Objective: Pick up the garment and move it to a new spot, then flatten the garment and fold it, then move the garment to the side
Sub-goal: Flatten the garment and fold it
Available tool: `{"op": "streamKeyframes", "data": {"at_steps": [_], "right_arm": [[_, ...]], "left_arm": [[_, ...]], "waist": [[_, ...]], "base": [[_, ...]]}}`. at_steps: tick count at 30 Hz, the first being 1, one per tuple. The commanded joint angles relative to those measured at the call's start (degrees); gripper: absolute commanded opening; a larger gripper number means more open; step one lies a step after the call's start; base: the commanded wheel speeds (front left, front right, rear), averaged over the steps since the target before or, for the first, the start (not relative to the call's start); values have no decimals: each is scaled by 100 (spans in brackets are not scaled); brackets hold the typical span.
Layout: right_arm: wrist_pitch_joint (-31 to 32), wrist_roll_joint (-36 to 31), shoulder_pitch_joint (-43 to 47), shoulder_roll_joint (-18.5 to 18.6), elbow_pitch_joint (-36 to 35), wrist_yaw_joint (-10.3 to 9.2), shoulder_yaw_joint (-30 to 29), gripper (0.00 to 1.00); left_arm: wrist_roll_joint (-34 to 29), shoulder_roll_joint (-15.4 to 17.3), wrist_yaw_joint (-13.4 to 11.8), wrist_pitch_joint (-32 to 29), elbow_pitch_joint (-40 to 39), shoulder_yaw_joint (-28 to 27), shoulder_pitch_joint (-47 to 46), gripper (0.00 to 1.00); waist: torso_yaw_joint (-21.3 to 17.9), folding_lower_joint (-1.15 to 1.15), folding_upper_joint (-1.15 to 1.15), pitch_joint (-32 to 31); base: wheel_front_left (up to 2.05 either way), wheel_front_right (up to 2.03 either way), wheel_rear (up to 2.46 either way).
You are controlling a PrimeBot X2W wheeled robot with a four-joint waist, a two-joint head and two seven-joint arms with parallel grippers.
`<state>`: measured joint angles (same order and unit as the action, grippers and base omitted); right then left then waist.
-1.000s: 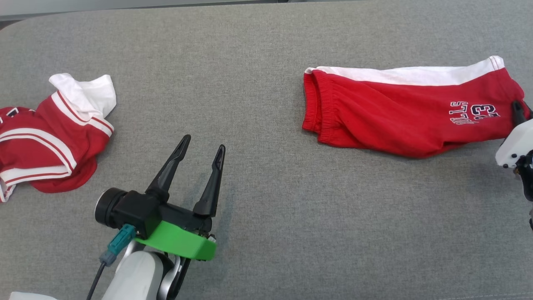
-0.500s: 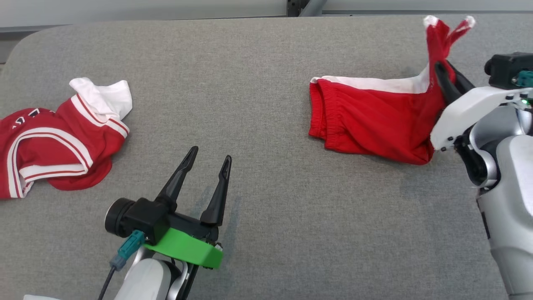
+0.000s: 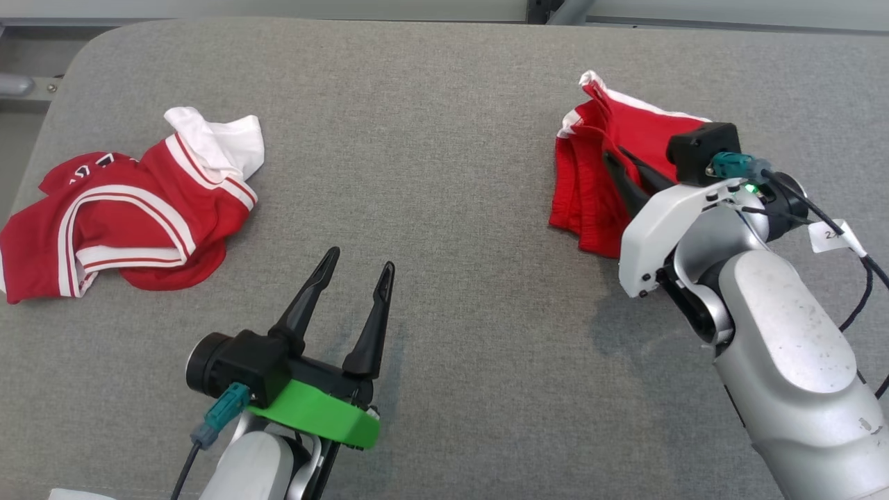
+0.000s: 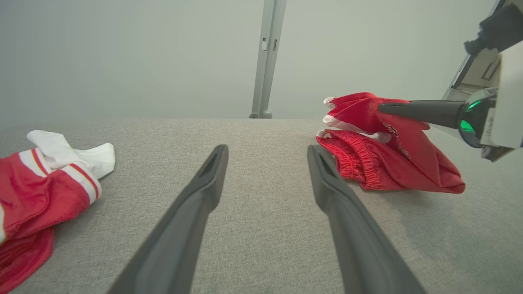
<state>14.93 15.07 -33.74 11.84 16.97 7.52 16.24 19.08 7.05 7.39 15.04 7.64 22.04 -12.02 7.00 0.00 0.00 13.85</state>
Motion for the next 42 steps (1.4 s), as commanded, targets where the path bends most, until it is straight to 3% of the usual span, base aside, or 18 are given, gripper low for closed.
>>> {"op": "streamKeyframes", "data": {"at_steps": [1, 2, 3, 4, 5, 6, 15, 20, 27, 32, 42], "right_arm": [[-66, -9, 14, -59, 79, -6, 64, 0], [-84, 22, 34, -95, 129, -6, 103, 24], [-103, 60, 55, -128, 170, -6, 139, 40], [-113, 84, 75, -144, 199, -6, 169, 47], [-118, 99, 97, -146, 224, -6, 198, 86], [-132, 101, 119, -144, 231, -6, 256, 100], [-618, 330, 530, -166, -71, -6, 491, 100], [-1591, 60, 874, -127, -260, -6, 432, 100], [-2862, -630, 1394, -111, 121, -6, 143, 100], [-3016, -824, 1765, -214, 437, -7, -251, 100], [-3014, -1255, 2802, -649, -343, -6, -1269, 100]], "left_arm": [[58, -8, 19, 16, 10, -17, -27, 100], [64, -8, 19, 16, 14, -28, -34, 100], [67, -7, 19, 16, 22, -39, -36, 100], [69, -4, 19, 16, 29, -47, -38, 100], [67, -1, 19, 16, 38, -53, -37, 100], [66, 2, 20, 16, 48, -66, -30, 100], [-41, -23, 20, 16, 127, -251, 228, 100], [-206, -93, -2, 16, 114, -532, 423, 100], [-259, -281, -137, 16, 64, -1069, 806, 100], [-425, -341, -185, 16, 35, -1328, 1124, 100], [-885, -396, -140, 16, -186, -1647, 1575, 100]], "waist": [[66, 0, 0, 52], [80, 0, 0, 61], [90, 0, 0, 66], [96, 0, 0, 68], [98, 0, 0, 65], [94, 0, 0, 55], [-133, 0, 0, -311], [-345, 0, 0, -603], [-603, 0, 0, -1005], [-744, 0, 0, -1241], [-823, 0, 0, -1402]], "base": [[0, 0, 0], [0, 0, 0], [0, 0, 0], [0, 0, 0], [0, 0, 0], [0, 0, 0], [0, 0, 0], [0, 0, 0], [0, 0, 0], [0, 0, 0], [0, 0, 0]]}}
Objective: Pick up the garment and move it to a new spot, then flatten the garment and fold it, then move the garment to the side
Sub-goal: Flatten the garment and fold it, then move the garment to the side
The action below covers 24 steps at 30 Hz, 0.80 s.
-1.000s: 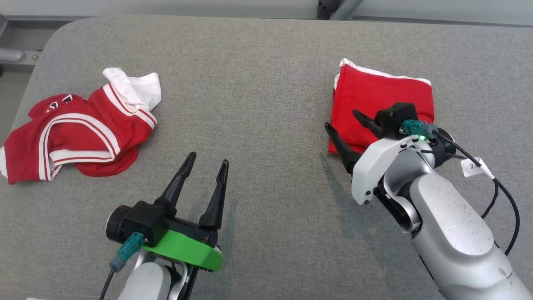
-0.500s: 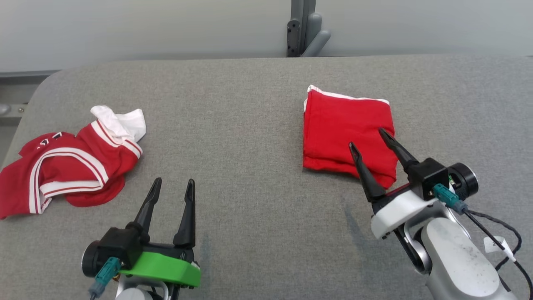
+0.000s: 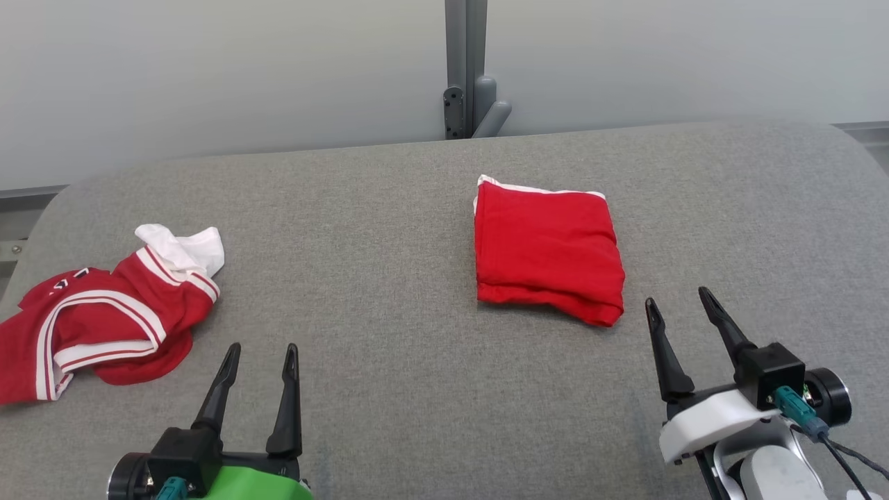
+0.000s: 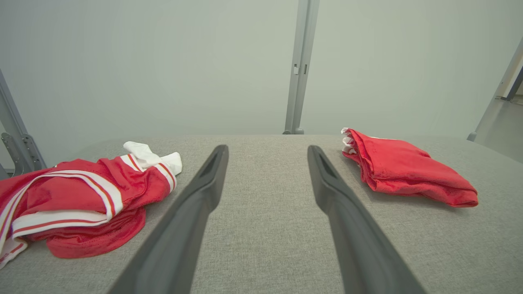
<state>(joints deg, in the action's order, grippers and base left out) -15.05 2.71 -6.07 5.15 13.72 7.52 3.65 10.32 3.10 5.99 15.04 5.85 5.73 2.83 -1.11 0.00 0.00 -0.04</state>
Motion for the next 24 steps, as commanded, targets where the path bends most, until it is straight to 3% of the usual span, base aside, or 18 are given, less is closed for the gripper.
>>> {"op": "streamKeyframes", "data": {"at_steps": [1, 9, 24], "right_arm": [[-16, -32, 138, -21, -73, -6, -50, 100], [-17, -13, 666, -189, -308, -6, -200, 100], [-18, 45, 586, -223, -247, -6, -192, 100]], "left_arm": [[-53, -4, 9, 16, -30, -43, 105, 100], [-376, -16, 56, 16, -154, -187, 220, 100], [-449, -21, 26, 16, -112, -265, 178, 100]], "waist": [[-12, 0, 0, -22], [-12, 0, 0, -16], [-10, 0, 0, 74]], "base": [[0, 0, 0], [0, 0, 0], [0, 0, 0]]}}
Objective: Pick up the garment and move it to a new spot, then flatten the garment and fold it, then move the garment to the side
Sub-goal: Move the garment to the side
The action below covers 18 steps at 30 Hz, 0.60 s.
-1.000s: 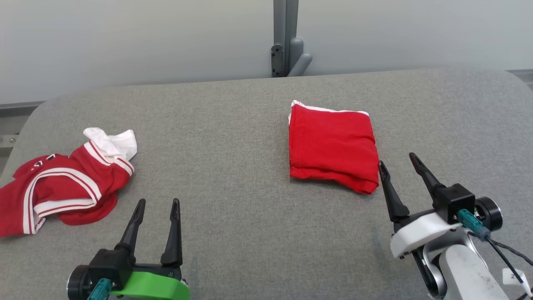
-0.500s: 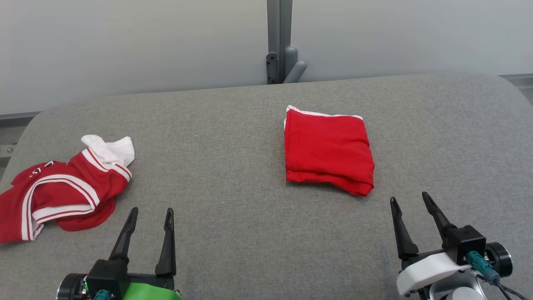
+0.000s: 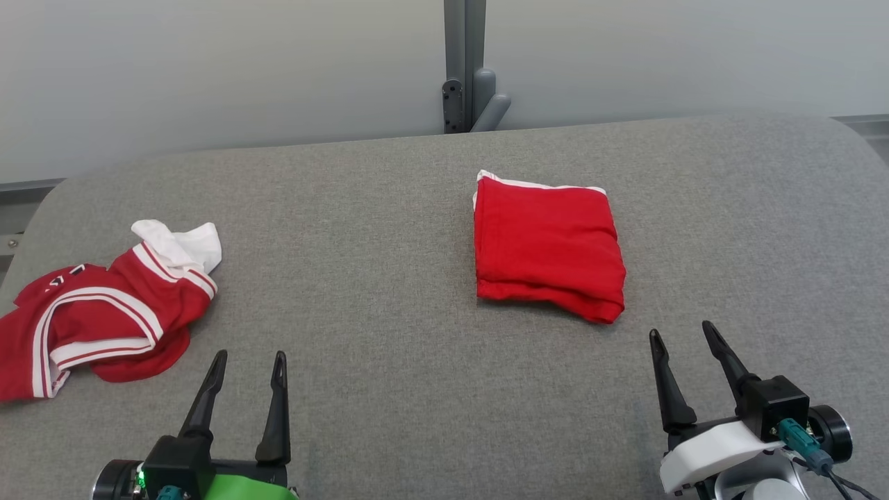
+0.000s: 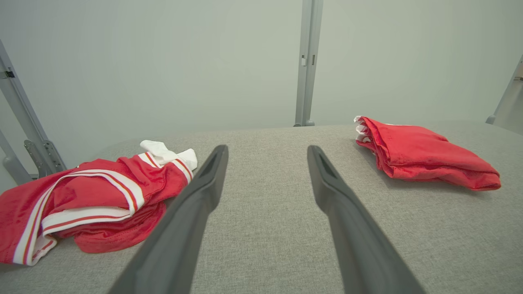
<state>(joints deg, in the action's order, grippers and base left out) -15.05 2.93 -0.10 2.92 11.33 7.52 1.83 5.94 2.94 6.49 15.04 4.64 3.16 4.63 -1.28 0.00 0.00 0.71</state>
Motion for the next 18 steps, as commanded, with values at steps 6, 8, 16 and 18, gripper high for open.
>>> {"op": "streamKeyframes", "data": {"at_steps": [6, 8, 16, 18], "right_arm": [[-18, 81, -19, 0, 19, -6, 5, 100], [-18, 104, -42, -1, 29, -6, -11, 100], [-18, 430, -214, 0, 92, -6, -145, 100], [-17, 723, -337, 1, 138, -6, -187, 100]], "left_arm": [[-78, -4, -53, 16, 19, 12, -8, 100], [-91, -4, -81, 16, 11, 28, -26, 100], [-120, -4, -90, 16, -64, 127, -125, 100], [-122, -3, -67, 16, -116, 159, -199, 100]], "waist": [[35, 0, 0, 0], [49, 0, 0, 4], [167, 0, 0, 111], [230, 0, 0, 208]], "base": [[0, 0, 0], [0, 0, 0], [0, 0, 0], [0, 0, 0]]}}
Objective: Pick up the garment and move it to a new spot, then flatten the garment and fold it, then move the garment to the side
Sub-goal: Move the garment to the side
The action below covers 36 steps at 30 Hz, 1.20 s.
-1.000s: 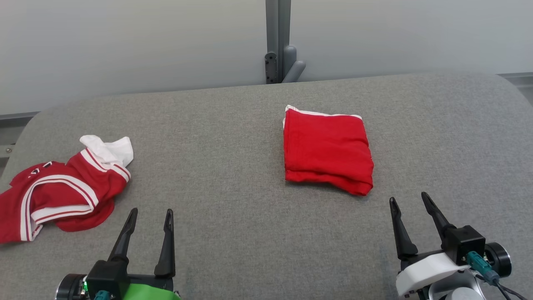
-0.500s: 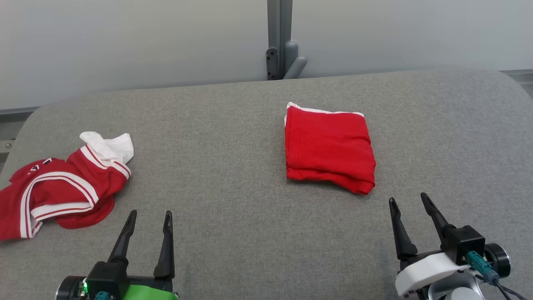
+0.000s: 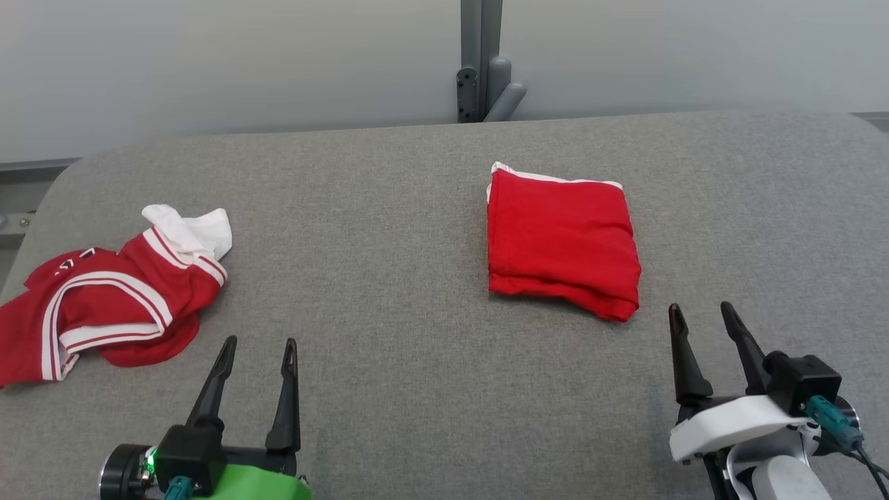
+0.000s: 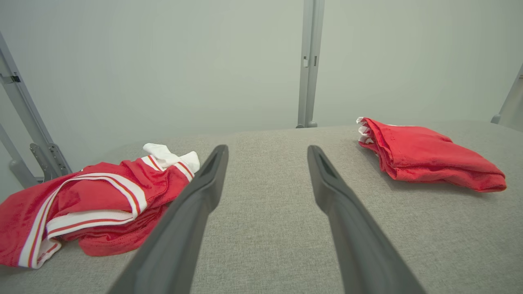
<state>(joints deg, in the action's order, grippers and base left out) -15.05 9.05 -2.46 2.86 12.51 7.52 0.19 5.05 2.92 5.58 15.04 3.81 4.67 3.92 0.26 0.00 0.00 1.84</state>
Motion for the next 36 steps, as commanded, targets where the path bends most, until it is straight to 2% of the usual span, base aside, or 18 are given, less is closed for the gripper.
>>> {"op": "streamKeyframes", "data": {"at_steps": [1, 4, 11, 15, 16, 21, 24, 29, 36], "right_arm": [[-17, 256, -172, 5, 70, -6, 17, 100], [-17, 822, -469, 12, 360, -5, 146, 100], [48, 2298, -1555, 584, 1616, -3, 599, 100], [531, 3186, -2149, 895, 2124, -3, 929, 100], [531, 3186, -2149, 895, 2124, -3, 929, 100], [1163, 4136, -2721, 1197, 2376, -3, 1167, 100], [1361, 4448, -2971, 1424, 2493, -3, 1223, 100], [1767, 4774, -3225, 1591, 2795, -3, 1342, 100], [1980, 5179, -3285, 1545, 2892, -4, 1489, 100]], "left_arm": [[-28, -1, 35, 16, -62, 21, -156, 100], [45, 0, 46, 16, -135, 55, -223, 100], [52, 1, 122, 16, -169, 211, -457, 100], [15, 0, 141, 16, -157, 164, -600, 100], [15, 0, 141, 16, -157, 164, -600, 100], [-40, 0, 174, 16, -153, 168, -817, 100], [-19, 1, 184, 16, -142, 160, -941, 100], [54, 0, 198, 16, -86, 193, -1114, 100], [83, 1, 201, 16, -19, 281, -1262, 100]], "waist": [[108, 0, 0, 143], [175, 0, 0, 283], [398, 0, 0, 658], [517, 0, 0, 920], [517, 0, 0, 920], [662, 0, 0, 1275], [735, 0, 0, 1443], [807, 0, 0, 1630], [814, 0, 0, 1689]], "base": [[0, 0, 0], [0, 0, 0], [0, 0, 0], [0, 0, 0], [0, 0, 0], [0, 0, 0], [0, 0, 0], [0, 0, 0], [0, 0, 0]]}}
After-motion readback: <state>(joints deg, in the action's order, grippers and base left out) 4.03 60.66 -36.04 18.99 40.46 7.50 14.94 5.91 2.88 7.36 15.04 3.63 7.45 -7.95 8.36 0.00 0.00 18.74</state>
